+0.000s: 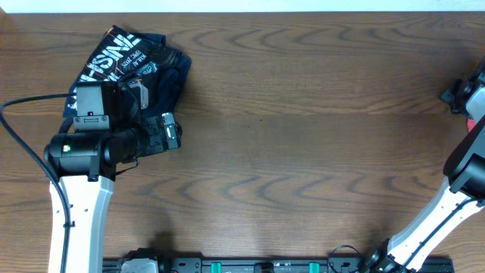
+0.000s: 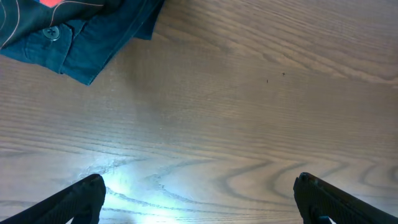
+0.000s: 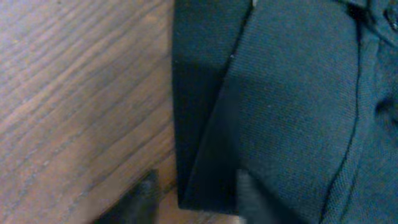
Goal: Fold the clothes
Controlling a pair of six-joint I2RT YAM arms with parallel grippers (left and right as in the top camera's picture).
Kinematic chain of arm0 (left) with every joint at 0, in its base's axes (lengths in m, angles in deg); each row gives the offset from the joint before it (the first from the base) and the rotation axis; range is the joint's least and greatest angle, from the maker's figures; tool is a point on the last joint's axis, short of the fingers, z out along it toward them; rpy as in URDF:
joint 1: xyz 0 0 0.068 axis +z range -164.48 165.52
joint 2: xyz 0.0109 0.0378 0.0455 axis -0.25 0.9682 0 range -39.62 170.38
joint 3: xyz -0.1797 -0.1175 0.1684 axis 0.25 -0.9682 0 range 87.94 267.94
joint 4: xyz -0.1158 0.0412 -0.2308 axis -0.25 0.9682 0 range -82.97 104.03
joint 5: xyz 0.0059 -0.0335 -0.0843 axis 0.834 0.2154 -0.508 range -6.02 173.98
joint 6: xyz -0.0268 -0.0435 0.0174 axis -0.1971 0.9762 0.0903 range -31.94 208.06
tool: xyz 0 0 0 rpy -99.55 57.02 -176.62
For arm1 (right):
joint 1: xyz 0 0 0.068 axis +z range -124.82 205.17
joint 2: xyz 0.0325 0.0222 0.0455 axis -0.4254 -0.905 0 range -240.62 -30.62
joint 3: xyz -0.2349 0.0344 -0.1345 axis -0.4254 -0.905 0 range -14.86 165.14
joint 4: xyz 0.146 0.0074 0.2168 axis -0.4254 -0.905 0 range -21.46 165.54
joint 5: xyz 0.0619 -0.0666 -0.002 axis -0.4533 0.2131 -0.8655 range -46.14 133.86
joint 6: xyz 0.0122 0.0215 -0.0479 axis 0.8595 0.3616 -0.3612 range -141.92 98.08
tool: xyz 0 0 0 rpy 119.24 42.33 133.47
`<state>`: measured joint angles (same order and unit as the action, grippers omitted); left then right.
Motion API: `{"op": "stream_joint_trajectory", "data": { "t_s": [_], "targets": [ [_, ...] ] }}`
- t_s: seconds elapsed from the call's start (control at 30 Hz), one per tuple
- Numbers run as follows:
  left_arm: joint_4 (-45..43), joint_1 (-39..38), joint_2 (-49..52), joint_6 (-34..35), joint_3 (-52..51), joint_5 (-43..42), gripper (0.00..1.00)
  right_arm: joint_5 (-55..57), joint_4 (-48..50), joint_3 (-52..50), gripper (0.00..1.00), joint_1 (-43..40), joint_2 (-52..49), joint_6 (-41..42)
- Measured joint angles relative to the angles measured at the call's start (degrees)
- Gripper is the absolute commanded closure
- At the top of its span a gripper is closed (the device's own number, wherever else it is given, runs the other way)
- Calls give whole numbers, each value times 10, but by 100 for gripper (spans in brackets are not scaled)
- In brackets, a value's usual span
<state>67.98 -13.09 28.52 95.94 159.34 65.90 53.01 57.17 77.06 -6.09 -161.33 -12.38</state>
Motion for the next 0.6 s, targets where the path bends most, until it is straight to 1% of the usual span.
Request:
{"op": "stream_joint_trajectory", "data": {
  "t_s": [0.03,0.27,0.37,0.47,0.6],
  "targets": [
    [0,0,0,0,0,0,2,4,-2,1,99,0,0,0],
    [0,0,0,0,0,0,2,12,-42,16,99,1,3,-12],
    [1,0,0,0,0,0,2,12,-60,23,99,6,23,-15],
    [1,0,0,0,0,0,2,2,-75,26,99,15,73,-16],
    [1,0,0,0,0,0,2,-28,-97,34,99,41,168,-15]
  ]
}}
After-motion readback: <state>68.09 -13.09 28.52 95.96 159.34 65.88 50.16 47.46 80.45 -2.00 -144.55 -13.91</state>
